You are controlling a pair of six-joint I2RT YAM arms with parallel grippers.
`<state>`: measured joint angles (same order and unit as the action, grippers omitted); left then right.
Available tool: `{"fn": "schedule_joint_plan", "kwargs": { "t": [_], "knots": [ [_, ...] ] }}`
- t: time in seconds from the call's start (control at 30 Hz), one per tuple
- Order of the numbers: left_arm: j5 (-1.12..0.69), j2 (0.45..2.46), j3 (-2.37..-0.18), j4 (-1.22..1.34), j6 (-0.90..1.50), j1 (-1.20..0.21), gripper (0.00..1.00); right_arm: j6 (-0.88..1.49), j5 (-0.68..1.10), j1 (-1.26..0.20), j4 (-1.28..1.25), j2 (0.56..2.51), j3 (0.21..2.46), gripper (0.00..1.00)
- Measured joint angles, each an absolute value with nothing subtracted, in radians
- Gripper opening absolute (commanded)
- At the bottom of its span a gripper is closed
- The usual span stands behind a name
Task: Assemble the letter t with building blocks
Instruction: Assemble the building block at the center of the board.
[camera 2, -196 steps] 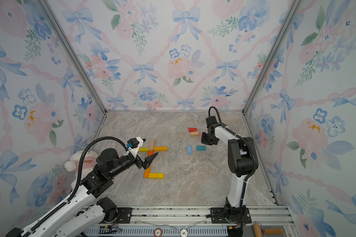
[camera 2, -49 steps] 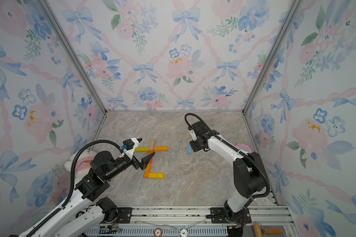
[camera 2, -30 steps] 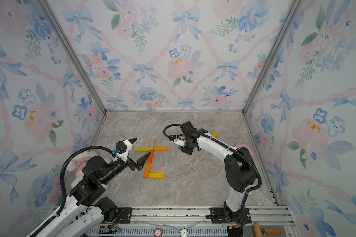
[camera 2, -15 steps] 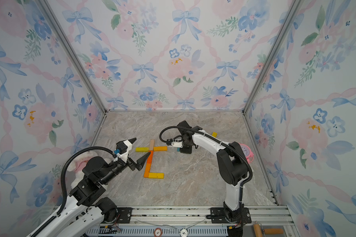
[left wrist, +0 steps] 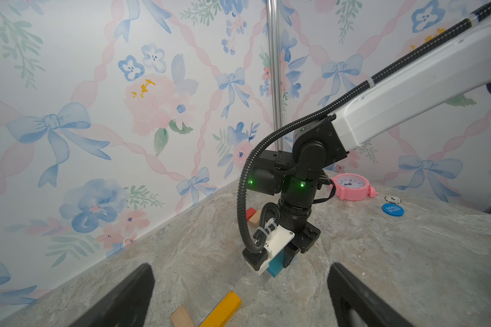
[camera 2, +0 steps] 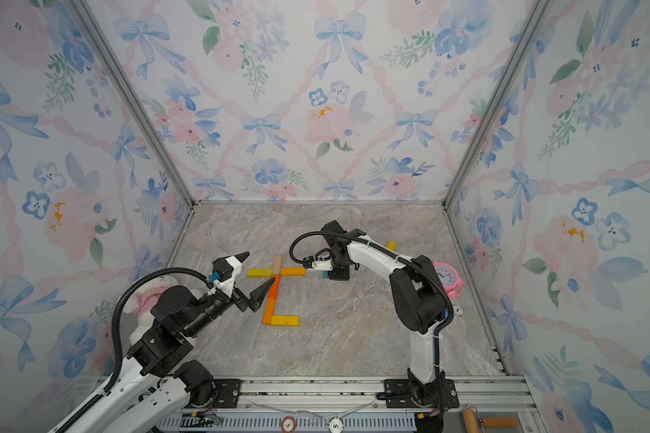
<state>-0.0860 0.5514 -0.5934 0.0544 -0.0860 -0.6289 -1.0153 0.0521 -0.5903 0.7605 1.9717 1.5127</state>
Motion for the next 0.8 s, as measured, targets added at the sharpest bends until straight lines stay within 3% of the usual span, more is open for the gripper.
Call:
{"fn": "schedule_joint_plan", "kwargs": {
  "t": [0.8],
  "knots": [
    [-0.086,0.560,-0.593,0.054,-0.094,-0.629,0.98,-1.033,0.030,-0.582,0.768,2.033,1.533,0.08]
  ]
}}
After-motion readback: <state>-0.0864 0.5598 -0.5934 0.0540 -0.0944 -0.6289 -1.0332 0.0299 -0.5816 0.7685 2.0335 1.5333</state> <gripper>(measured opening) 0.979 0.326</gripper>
